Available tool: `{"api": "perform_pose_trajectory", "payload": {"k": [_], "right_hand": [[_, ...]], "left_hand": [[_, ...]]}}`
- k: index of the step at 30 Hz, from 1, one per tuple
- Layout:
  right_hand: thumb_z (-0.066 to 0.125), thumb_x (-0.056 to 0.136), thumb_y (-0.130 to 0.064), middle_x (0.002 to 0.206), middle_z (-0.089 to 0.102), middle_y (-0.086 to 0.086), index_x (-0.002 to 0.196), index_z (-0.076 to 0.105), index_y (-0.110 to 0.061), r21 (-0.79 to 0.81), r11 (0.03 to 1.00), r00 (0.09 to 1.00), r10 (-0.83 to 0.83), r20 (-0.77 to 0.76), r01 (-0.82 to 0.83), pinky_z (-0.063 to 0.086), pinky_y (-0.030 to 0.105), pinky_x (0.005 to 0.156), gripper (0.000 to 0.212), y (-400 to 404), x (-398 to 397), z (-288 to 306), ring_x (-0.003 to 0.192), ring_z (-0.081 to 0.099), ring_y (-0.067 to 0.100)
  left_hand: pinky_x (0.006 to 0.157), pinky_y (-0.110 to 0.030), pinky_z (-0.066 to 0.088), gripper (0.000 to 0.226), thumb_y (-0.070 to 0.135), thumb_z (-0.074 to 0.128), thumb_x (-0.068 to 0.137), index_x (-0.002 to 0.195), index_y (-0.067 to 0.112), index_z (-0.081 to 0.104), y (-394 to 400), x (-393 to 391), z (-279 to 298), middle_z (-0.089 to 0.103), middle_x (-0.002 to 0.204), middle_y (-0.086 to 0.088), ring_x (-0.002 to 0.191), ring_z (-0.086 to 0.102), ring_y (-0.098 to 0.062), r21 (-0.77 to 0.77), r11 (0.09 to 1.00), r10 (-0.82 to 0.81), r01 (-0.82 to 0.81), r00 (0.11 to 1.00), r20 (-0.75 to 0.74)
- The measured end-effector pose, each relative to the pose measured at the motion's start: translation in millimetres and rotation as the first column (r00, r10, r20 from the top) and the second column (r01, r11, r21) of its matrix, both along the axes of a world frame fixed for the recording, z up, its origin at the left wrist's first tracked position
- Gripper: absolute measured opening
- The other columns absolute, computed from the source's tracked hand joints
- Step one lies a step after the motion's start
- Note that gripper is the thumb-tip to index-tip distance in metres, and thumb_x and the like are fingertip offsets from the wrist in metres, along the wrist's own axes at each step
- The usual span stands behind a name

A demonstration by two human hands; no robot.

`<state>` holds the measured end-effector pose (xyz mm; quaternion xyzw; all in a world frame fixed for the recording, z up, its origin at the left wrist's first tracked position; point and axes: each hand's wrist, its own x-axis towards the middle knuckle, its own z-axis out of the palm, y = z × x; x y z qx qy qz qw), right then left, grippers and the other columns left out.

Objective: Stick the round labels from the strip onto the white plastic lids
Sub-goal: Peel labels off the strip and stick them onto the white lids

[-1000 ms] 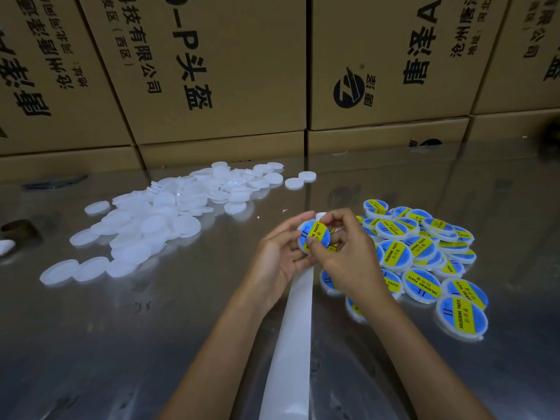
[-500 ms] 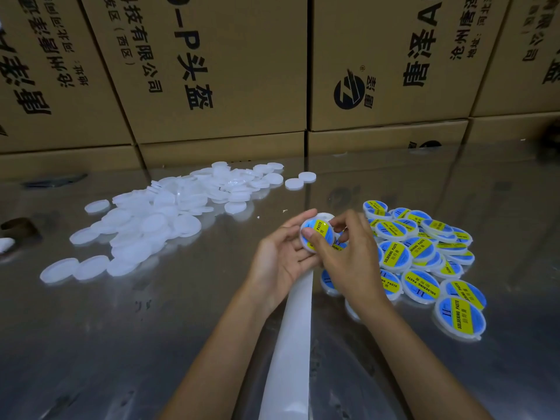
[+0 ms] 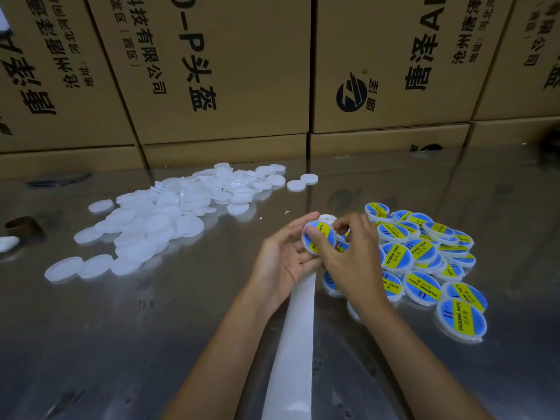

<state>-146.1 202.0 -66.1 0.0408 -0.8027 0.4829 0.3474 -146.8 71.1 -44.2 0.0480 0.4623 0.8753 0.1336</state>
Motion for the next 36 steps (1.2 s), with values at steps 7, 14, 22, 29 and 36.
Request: {"api": "perform_pose_trajectory", "payload": {"k": [7,14,22,29,36], "right_hand": [[0.068,0.088,-0.040,0.078,0.049,-0.004,0.075,0.045,-0.011,-0.024,0.999,0.999,-0.026,-0.042,0.025,0.039,0.031,0.071,0.040,0.2,-0.6,1.8,0.080,0.045,0.018],[0.062,0.096,-0.030,0.075,0.048,-0.011,0.076,0.048,-0.017,-0.058,0.998,0.999,0.013,-0.029,-0.015,0.035,0.026,0.070,0.028,2.8,-1.6,0.4,0.077,0.046,0.015],[0.081,0.075,-0.039,0.086,0.050,-0.018,0.094,0.049,-0.026,0.015,0.993,0.992,0.121,-0.021,-0.121,0.038,0.007,0.069,0.039,-4.5,0.2,-2.2,0.090,0.047,-0.002],[0.061,0.095,-0.017,0.078,0.060,-0.015,0.087,0.061,-0.025,-0.060,0.987,0.987,0.149,-0.056,-0.152,0.043,0.023,0.069,0.011,4.4,-2.7,0.0,0.078,0.055,0.010],[0.077,0.074,-0.049,0.095,0.054,-0.024,0.095,0.052,-0.034,-0.015,0.982,0.982,0.186,0.017,-0.186,0.046,0.024,0.072,0.036,0.8,0.5,-3.4,0.091,0.054,0.007]], "left_hand": [[0.087,-0.042,0.060,0.040,0.020,0.042,0.099,0.126,0.005,0.066,-0.8,0.0,-0.3,0.068,0.126,-0.019,0.113,0.067,-0.037,0.019,0.999,-0.041,0.041,0.999,-0.007],[0.086,-0.042,0.060,0.041,0.022,0.049,0.091,0.125,0.006,0.067,-1.8,1.1,0.8,0.068,0.125,-0.019,0.111,0.068,-0.036,0.038,0.999,-0.021,0.020,1.000,0.020],[0.087,-0.048,0.060,0.044,0.017,0.053,0.086,0.126,0.001,0.063,-3.9,0.3,3.5,0.071,0.116,-0.022,0.100,0.072,-0.037,0.098,0.995,0.022,-0.025,0.999,0.038],[0.083,-0.045,0.062,0.031,0.012,0.048,0.098,0.119,0.002,0.067,-5.5,2.2,4.2,0.072,0.114,-0.020,0.100,0.072,-0.036,0.051,0.996,0.077,-0.079,0.996,0.046],[0.086,-0.044,0.061,0.033,0.011,0.049,0.097,0.126,0.004,0.064,-5.1,2.6,7.1,0.068,0.123,-0.022,0.104,0.070,-0.037,-0.004,0.996,0.085,-0.085,0.996,0.027]]}}
